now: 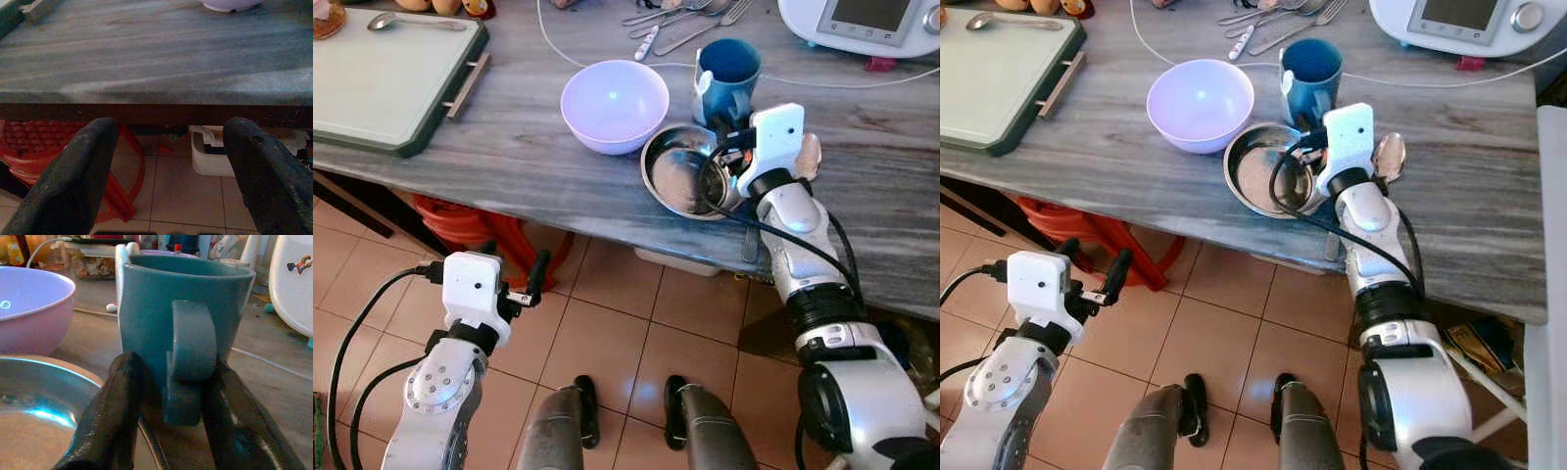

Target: Setting the table

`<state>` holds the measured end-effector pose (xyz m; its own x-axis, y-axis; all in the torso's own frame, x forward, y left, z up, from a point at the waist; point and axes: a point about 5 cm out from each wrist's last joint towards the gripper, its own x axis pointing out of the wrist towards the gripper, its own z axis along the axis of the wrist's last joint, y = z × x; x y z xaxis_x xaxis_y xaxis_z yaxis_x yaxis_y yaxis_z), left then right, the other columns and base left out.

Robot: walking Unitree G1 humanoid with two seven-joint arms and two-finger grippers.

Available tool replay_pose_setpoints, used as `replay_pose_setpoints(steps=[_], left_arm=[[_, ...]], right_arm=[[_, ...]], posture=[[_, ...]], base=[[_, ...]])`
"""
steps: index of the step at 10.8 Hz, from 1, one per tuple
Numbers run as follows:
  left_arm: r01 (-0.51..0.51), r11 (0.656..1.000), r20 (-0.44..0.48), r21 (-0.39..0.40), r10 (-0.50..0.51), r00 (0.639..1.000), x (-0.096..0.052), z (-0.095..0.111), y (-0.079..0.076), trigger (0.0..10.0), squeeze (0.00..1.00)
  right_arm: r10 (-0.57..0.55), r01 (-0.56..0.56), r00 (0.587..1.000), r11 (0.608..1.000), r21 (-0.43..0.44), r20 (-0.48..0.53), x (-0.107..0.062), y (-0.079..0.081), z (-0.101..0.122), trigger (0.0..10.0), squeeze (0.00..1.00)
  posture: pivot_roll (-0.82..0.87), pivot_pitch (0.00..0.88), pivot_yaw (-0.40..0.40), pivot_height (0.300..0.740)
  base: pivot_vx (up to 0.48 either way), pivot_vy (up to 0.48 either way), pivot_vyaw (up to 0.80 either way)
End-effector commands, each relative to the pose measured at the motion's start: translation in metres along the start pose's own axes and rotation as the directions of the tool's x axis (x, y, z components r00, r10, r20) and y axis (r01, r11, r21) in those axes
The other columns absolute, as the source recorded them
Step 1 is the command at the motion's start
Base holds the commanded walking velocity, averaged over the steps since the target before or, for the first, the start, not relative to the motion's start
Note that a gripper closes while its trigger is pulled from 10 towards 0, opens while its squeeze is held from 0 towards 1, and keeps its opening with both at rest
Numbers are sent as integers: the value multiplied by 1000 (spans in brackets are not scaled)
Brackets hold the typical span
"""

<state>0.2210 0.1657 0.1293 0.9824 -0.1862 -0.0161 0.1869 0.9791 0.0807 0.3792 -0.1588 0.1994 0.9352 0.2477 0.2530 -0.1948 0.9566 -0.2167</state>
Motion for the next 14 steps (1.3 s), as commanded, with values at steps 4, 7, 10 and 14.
replay_pose_setpoints(steps=[4,7,10,14], left_arm=[[-9,1000,-11,5,9,1000,1,-2,3,10000,0],[-19,1000,1,-5,19,1000,5,-3,1,10000,0],[-43,999,4,-26,43,999,11,-7,1,10000,0],[-109,993,22,-35,110,994,28,-8,3,10000,0]], right_arm=[[-13,14,999,1000,-7,36,3,-5,10,10000,0],[-24,25,998,999,-25,64,-1,-9,17,10000,0],[-71,87,987,991,-106,144,-20,-8,25,10000,0],[-171,186,977,976,-112,129,-57,7,16,10000,0]], posture=[[83,280,77,740],[71,254,64,740],[50,215,49,740],[22,157,36,740]], base=[[0,0,0],[0,0,0],[0,0,0],[0,0,0]])
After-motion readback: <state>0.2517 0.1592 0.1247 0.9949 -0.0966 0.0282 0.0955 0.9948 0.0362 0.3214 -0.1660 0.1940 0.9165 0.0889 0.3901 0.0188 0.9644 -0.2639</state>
